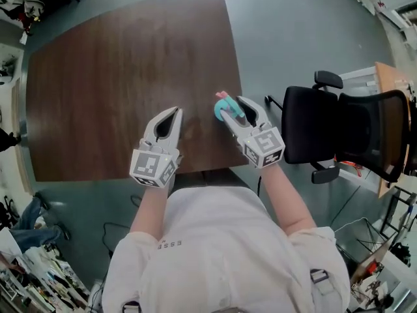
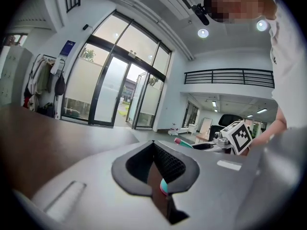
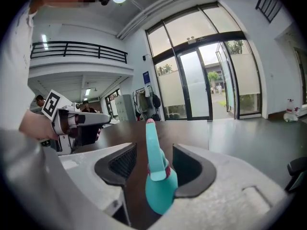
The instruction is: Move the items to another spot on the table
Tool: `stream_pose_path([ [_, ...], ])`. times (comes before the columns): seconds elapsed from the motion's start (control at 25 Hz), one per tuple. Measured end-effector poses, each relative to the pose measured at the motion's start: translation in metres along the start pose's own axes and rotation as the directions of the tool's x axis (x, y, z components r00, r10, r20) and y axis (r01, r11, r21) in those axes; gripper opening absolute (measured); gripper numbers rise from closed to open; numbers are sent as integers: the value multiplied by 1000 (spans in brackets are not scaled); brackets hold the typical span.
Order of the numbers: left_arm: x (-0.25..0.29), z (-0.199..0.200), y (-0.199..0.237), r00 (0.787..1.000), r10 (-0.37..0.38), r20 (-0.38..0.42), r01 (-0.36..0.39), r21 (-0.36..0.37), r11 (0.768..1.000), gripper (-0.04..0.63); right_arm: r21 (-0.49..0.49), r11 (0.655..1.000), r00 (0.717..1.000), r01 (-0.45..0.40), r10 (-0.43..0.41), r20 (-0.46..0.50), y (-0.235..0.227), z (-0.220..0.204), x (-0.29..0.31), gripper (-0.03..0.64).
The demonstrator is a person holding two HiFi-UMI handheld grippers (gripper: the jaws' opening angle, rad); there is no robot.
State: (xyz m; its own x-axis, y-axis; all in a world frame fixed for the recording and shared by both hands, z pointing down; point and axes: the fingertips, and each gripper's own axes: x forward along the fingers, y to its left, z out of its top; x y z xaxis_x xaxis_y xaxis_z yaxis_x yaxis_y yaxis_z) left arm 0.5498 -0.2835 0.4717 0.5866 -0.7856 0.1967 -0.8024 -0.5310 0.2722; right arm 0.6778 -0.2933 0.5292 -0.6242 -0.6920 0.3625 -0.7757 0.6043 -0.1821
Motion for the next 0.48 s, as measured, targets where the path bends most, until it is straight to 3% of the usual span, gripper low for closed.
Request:
stream_pose_path([
  [0.16, -5, -12, 2, 999, 51, 5, -50, -18, 999, 15, -8, 1000, 1000, -8, 8, -7, -2, -9, 6, 207],
  [0.28, -10, -14, 2, 997, 79, 6, -79, -20, 997, 15, -16, 1000, 1000, -10, 10, 2, -5, -8, 5, 135],
  [0.48, -21, -12, 9, 991, 130, 10, -130, -28, 991, 15, -19, 999, 999, -40, 40, 13, -6, -4, 6, 123],
])
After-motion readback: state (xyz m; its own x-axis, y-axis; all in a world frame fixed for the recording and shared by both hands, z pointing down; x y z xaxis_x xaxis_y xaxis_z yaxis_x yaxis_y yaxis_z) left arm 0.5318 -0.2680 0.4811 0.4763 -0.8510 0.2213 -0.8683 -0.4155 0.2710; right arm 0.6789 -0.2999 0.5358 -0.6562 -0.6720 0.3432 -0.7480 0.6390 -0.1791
